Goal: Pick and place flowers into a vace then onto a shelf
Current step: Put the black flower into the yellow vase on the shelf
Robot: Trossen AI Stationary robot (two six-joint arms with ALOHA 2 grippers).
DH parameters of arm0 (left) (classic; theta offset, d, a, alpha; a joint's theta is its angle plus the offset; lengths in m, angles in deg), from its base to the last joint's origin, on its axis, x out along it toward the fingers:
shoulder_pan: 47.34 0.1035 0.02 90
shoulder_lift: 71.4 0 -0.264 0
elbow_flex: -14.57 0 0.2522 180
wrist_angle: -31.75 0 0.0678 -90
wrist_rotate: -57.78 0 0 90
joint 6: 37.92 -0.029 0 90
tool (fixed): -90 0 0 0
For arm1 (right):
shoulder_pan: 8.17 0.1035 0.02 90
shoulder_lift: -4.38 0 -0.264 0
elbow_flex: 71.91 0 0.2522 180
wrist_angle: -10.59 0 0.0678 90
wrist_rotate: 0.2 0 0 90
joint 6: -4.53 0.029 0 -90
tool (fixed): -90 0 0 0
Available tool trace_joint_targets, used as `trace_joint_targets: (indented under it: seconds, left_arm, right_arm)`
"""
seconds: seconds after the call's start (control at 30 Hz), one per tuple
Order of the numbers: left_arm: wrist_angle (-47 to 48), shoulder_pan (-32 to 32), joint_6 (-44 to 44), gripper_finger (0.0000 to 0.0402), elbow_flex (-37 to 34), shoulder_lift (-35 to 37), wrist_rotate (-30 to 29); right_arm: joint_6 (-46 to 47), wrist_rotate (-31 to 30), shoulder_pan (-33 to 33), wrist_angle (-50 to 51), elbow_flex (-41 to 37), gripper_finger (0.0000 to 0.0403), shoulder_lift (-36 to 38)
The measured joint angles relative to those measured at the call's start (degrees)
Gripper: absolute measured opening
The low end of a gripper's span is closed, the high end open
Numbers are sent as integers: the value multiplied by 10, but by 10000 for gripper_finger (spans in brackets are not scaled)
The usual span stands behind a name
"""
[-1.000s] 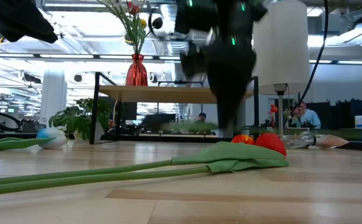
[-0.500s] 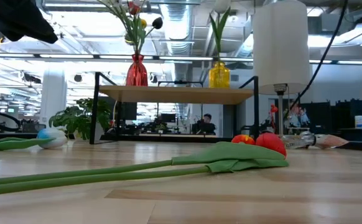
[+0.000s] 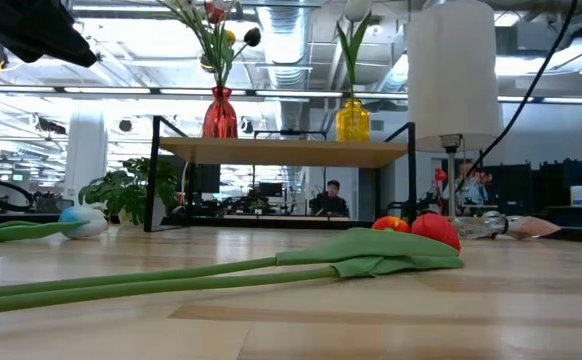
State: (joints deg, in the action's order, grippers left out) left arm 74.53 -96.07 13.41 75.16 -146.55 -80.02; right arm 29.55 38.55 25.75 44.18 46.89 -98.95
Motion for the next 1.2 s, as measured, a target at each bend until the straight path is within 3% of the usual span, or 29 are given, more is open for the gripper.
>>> trace_joint_targets:
  seconds: [0.13,0.23,0.43,0.57,0.67,0.87,0.93,1.2]
  left_arm:
    - [0,0,0,71,0,0,0]
    - [0,0,-7,71,0,0,1]
    - [0,0,-15,71,0,0,10]
    - [0,0,-16,71,0,0,10]
    - [0,0,-16,71,0,0,10]
    - [16,-10,-13,71,0,0,35]
    - [25,-13,-7,71,0,0,53]
    - [32,-27,45,71,0,0,66]
  right_arm:
    - [42,-171,51,3,-1,0,-29]
    - [93,-249,82,3,0,0,-59]
    - [249,-266,100,-32,-1,0,-151]
    - [261,-224,91,-150,-1,0,-215]
    - [150,-192,75,-290,-2,0,-249]
    - [-236,-177,24,-565,-1,0,-273]
    - [-326,-171,0,-631,-1,0,-273]
    - [-551,-252,-110,-719,-1,0,-272]
